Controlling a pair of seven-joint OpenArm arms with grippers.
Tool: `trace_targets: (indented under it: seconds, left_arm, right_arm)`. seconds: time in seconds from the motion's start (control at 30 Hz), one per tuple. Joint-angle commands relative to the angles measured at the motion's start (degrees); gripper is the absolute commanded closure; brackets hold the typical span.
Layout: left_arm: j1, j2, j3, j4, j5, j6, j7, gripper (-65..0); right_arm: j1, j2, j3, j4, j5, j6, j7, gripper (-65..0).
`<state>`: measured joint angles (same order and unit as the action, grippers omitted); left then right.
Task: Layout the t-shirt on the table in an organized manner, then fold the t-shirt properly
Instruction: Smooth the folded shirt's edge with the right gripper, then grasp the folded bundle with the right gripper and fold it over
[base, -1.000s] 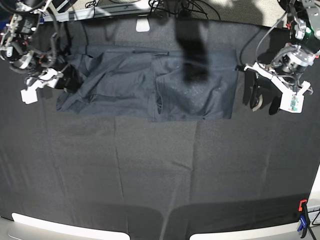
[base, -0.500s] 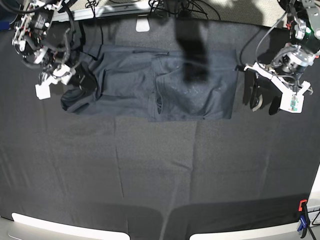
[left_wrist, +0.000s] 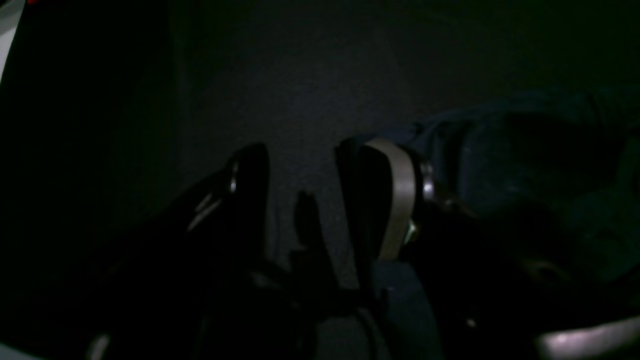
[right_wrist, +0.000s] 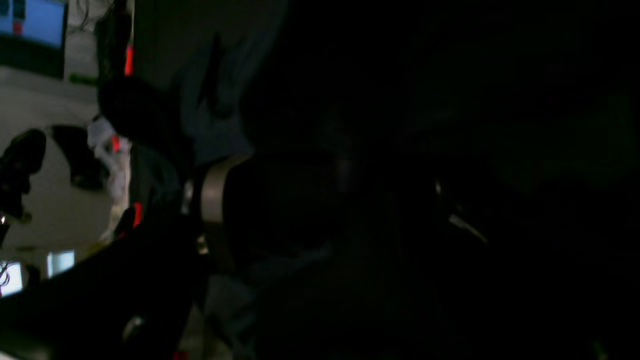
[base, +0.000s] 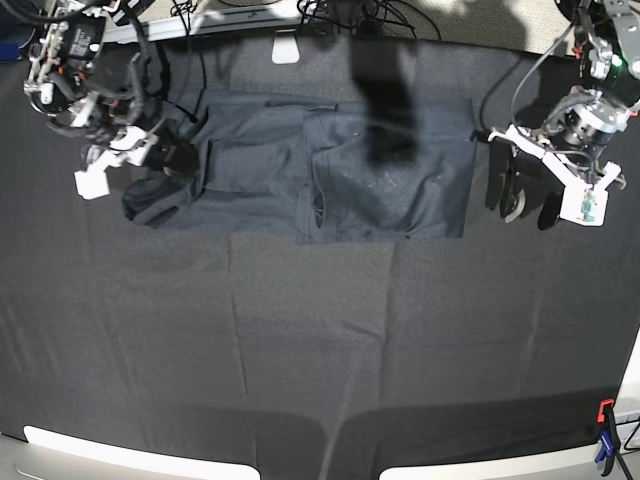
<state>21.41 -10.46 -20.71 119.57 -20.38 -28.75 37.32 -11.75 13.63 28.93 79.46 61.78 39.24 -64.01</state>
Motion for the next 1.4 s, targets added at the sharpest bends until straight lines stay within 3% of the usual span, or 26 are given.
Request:
trace_targets:
  seconds: [0.0, 0.27, 0.4, 0.63, 0.8, 1.0, 1.2, 1.37]
  left_arm:
    - [-0.3, -0.4, -0.3, 1.0, -0.7, -0.2, -1.7, -29.6]
    - [-0.3, -0.4, -0.3, 1.0, -0.7, -0.2, -1.7, -29.6]
    - [-0.3, -0.4, -0.3, 1.0, -0.7, -0.2, -0.9, -29.6]
    - [-0.1, -0.4, -0.3, 1.0, -0.7, -0.2, 0.4, -29.6]
    - [0.7, -0.4, -0.3, 1.0, -0.7, -0.2, 0.4, -29.6]
    - [1.3, -0.4, -0.3, 1.0, -0.7, -0.2, 0.3, -29.6]
    - [1.3, -0.4, -0.3, 1.0, -0.7, -0.2, 0.4, -29.6]
    - [1.5, -0.4, -0.3, 1.0, -0.7, -0.2, 0.4, -29.6]
  right_arm:
    - [0.2, 0.5, -0.5, 1.2, 0.4, 0.8, -1.0, -41.5]
    - [0.8, 0.5, -1.4, 3.7, -0.6, 0.8, -1.0, -41.5]
    - [0.8, 0.5, -1.4, 3.7, -5.1, 0.8, -0.2, -40.9]
    - [1.3, 0.5, -1.2, 3.7, -6.6, 0.8, 6.0, -13.2]
    - [2.4, 0.5, -1.0, 3.7, -9.2, 0.8, 5.7, 0.0]
    - [2.4, 0.5, 4.3, 5.1, -9.3, 0.8, 4.1, 0.0]
    - [2.0, 0.3, 8.9, 16.9, -6.7, 0.8, -1.4, 0.0]
    - [1.6, -3.6, 5.8, 28.9, -5.6, 0.8, -1.4, 0.0]
